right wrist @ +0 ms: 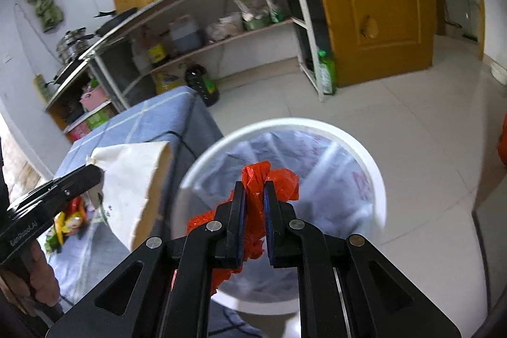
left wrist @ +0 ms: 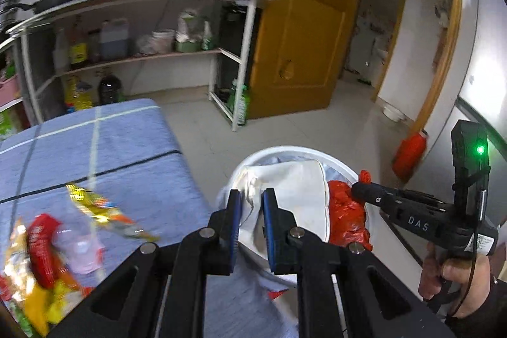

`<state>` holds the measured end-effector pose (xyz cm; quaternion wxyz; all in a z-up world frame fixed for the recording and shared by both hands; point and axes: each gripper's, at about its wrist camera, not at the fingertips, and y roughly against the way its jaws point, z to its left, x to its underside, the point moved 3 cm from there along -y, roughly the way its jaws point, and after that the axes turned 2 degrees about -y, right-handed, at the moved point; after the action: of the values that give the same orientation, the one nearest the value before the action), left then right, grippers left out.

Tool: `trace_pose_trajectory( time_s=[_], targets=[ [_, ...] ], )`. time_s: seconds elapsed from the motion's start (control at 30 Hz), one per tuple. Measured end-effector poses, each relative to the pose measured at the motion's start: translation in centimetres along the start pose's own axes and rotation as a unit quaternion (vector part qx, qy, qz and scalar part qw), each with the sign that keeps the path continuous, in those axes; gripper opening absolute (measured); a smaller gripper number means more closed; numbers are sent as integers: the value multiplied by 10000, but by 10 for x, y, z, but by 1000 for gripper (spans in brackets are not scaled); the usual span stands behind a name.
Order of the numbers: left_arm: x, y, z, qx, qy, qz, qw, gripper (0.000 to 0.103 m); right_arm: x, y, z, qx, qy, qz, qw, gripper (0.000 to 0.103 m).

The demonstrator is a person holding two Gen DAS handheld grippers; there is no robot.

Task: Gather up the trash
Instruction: 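Carry both bags over the bin and open both tools to drop them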

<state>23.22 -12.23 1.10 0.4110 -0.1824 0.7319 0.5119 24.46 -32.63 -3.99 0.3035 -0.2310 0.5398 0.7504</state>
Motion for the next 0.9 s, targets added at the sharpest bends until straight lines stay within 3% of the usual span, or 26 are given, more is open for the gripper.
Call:
trace_pose_trajectory(
  time_s=[0.23, 0.4, 0.5, 0.7, 0.9],
  targets=[
    [14, -39, -14, 206, 38, 361, 9991, 18, 10, -19, -21, 251, -193, 274, 9991, 18],
    [15, -45, -15, 253, 46, 455, 9986, 21, 10, -14, -25, 331, -271, 203, 9989, 27],
    [13, -39, -14, 275, 48, 408, 9988, 26, 8, -6, -24, 331, -246, 88, 9991, 41],
    [9, -15, -8, 195, 36, 173, 9997, 26, 4, 10, -13, 266, -135, -119, 9995, 42],
    [8, 25, 7, -4, 81, -148, 9999, 26, 0, 33, 23, -147, 186, -403, 9989, 42]
  ],
)
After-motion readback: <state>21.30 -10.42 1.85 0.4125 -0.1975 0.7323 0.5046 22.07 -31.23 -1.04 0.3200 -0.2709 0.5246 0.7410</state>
